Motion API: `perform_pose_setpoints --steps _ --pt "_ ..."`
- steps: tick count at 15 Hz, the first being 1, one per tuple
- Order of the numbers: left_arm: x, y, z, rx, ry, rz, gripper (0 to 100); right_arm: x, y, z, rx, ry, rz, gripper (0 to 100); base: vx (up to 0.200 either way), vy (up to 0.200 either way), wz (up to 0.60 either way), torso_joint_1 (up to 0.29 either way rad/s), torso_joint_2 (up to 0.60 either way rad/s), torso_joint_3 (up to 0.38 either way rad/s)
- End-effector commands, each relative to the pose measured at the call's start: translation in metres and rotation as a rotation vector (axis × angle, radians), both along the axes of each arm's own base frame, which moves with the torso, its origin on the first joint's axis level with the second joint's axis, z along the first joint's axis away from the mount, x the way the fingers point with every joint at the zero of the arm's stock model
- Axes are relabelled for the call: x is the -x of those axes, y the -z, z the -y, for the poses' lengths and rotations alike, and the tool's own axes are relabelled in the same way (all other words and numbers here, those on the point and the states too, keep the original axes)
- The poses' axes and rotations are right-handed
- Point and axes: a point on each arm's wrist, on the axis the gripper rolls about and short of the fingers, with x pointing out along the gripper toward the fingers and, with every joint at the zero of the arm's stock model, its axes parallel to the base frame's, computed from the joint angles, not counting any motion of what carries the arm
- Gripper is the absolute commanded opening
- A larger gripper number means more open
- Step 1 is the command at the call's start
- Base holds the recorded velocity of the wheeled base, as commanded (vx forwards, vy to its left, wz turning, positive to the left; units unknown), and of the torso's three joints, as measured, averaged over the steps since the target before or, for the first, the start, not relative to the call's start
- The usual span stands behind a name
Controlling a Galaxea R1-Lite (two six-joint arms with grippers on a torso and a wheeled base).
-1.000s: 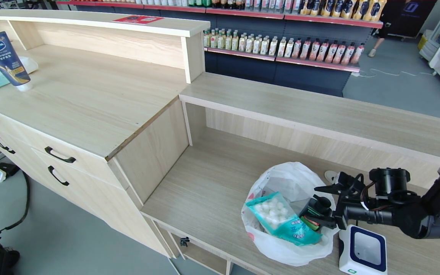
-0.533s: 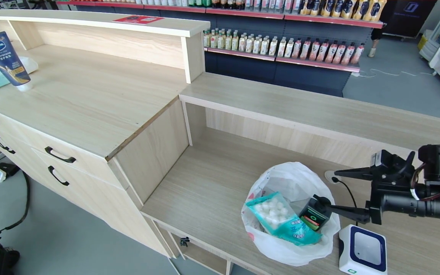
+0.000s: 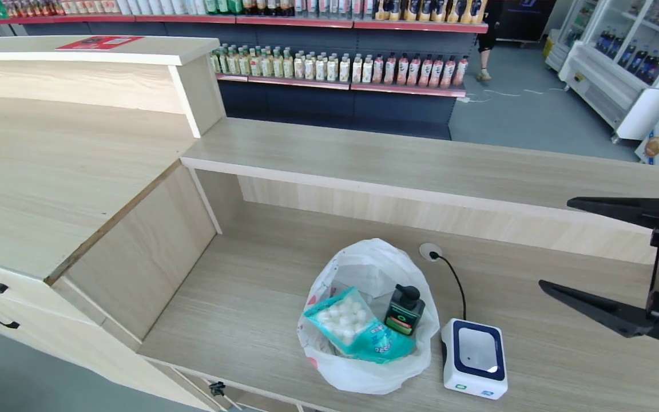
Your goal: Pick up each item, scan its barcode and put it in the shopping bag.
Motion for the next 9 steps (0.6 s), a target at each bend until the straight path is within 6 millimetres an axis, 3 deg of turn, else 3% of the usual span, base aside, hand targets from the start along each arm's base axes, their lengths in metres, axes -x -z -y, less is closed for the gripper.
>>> perform_pose_setpoints --steps 1,3,6,7,8,9 --pt "0.000 0.000 0.000 0.000 0.000 0.000 100 0.029 -0.024 -0.008 -0.046 0.058 0.099 100 0.000 0.000 -0.60 0.002 0.01 0.007" --pt "0.000 0.000 0.000 0.000 -0.001 0.000 100 0.022 -0.020 -0.005 -0.060 0.209 0.061 100 0.000 0.000 0.00 0.000 0.00 0.000" --pt "0.000 0.000 0.000 0.000 0.000 0.000 100 0.018 -0.011 0.018 -0.172 0.571 -0.030 100 0.000 0.000 0.00 0.000 0.00 0.000" --pt "0.000 0.000 0.000 0.000 -0.001 -0.002 100 0.022 0.007 0.030 -0.219 0.765 -0.097 100 0.000 0.000 0.00 0.000 0.00 0.000" --pt "0.000 0.000 0.000 0.000 0.000 0.000 100 0.026 0.016 0.033 -0.229 0.831 -0.125 100 0.000 0.000 0.00 0.000 0.00 0.000" --pt "0.000 0.000 0.000 0.000 -0.001 0.000 100 0.043 0.035 0.034 -0.287 0.935 -0.191 100 0.000 0.000 0.00 0.000 0.00 0.000"
